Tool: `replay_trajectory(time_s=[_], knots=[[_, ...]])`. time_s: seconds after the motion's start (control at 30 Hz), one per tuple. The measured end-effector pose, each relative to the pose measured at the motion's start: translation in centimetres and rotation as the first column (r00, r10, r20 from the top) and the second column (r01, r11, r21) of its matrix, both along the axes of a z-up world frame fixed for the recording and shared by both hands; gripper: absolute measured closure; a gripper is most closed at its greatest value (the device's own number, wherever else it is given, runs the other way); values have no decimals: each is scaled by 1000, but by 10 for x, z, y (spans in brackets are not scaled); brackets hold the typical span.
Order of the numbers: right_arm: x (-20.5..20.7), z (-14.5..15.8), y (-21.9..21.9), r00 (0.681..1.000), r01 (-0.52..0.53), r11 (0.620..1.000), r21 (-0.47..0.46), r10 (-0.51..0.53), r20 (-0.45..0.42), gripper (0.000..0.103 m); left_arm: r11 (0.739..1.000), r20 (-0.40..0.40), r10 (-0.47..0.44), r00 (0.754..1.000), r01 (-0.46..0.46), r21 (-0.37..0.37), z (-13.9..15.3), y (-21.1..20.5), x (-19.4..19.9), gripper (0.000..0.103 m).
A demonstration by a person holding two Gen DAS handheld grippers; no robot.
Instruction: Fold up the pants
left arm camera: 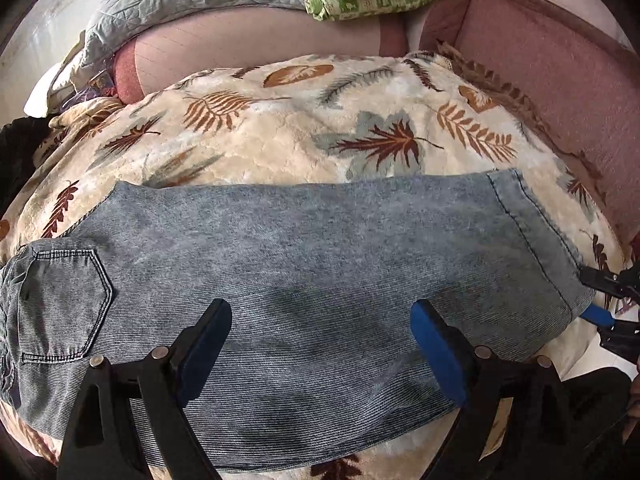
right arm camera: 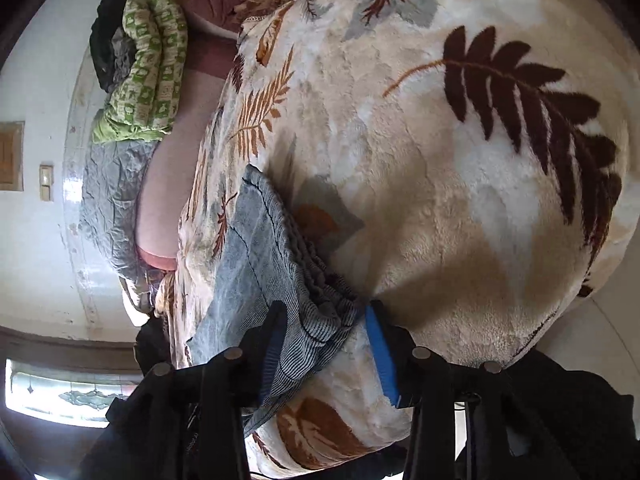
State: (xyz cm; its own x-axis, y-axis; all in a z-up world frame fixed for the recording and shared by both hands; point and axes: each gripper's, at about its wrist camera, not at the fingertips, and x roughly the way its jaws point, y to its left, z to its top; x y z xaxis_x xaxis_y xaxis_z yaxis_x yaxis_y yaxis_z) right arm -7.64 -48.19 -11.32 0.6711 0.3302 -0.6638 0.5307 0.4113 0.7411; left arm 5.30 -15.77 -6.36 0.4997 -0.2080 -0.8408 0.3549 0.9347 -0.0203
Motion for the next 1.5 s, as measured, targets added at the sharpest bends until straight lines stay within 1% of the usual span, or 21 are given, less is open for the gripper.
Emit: replay_trajectory(time_s=[0.1, 0.17, 0.2, 0.23, 0.33, 0.43, 0.5, 0.53, 0.63, 0.7, 0.77, 0.9, 1.0, 1.1, 1.17, 1.23, 1.33, 1.4, 1.43, 1.47, 1.5], knots=[[6, -4, 0, 1000, -1, 1000, 6, 1, -6, 57, 997, -59, -25, 998, 29, 77, -20, -10, 5, 12], [11, -1, 1, 1000, -14, 1000, -6, 14, -6, 60, 994, -40, -28, 999, 32, 102, -27, -14, 5, 11], [12, 1, 1, 1000, -19, 1000, -24, 19, -13, 77, 995, -35, -22, 999, 25, 96, -27, -13, 4, 11], [13, 3, 3, 999, -31, 998, -46, 30, -23, 79, 996, -39, -17, 999, 20, 91, -27, -13, 4, 11], [14, 10, 8, 998, -54, 993, -108, 50, -34, 81, 997, -47, -15, 999, 19, 76, -23, -10, 4, 12], [17, 19, 14, 997, -66, 984, -166, 60, -40, 81, 998, 10, 15, 1000, -15, 67, -12, -3, -1, 14], [19, 24, 18, 997, -76, 978, -196, 69, -44, 81, 996, 4, 21, 1000, -21, 92, -18, -2, 2, 14], [19, 26, 18, 996, -81, 974, -210, 73, -46, 81, 993, -38, 8, 999, -3, 120, -28, -5, 6, 14], [23, 37, 22, 996, -92, 966, -241, 84, -40, 81, 987, -11, -15, 1000, 17, 159, -27, -10, 5, 12], [25, 48, 26, 995, -99, 957, -273, 95, -29, 82, 991, -25, -14, 1000, 17, 131, -19, -7, 5, 14], [32, 65, 35, 993, -115, 943, -311, 117, -12, 84, 996, -2, -1, 1000, 1, 89, -9, 2, 2, 14], [55, 109, 80, 974, -181, 885, -429, 221, 44, 84, 996, 21, 84, 996, -84, -24, 14, 49, -8, 14], [78, 136, 146, 932, -261, 814, -519, 353, 86, 84, 977, 45, 196, 980, -191, -93, 31, 105, -15, 14], [98, 142, 232, 850, -380, 710, -593, 521, 78, 84, 940, 58, 321, 945, -310, -139, 45, 165, -21, 14], [107, 124, 285, 792, -466, 645, -606, 609, 40, 84, 920, 70, 377, 923, -366, -138, 49, 197, -26, 14], [115, 91, 330, 725, -568, 585, -579, 688, -16, 84, 904, 78, 421, 904, -410, -125, 50, 222, -30, 14], [120, 30, 372, 641, -703, 525, -480, 760, -107, 80, 890, 73, 452, 889, -442, -114, 47, 244, -32, 14], [112, 29, 375, 646, -675, 523, -520, 760, -75, 75, 893, 70, 446, 892, -437, -109, 47, 245, -31, 14], [111, 32, 369, 639, -686, 546, -481, 768, -39, 69, 895, 75, 440, 895, -431, -113, 48, 243, -31, 14], [111, 35, 359, 637, -698, 581, -419, 771, 6, 55, 899, 77, 432, 898, -422, -117, 50, 239, -29, 14], [110, 40, 346, 654, -691, 620, -373, 755, 42, 44, 904, 77, 420, 904, -410, -126, 52, 233, -27, 14]])
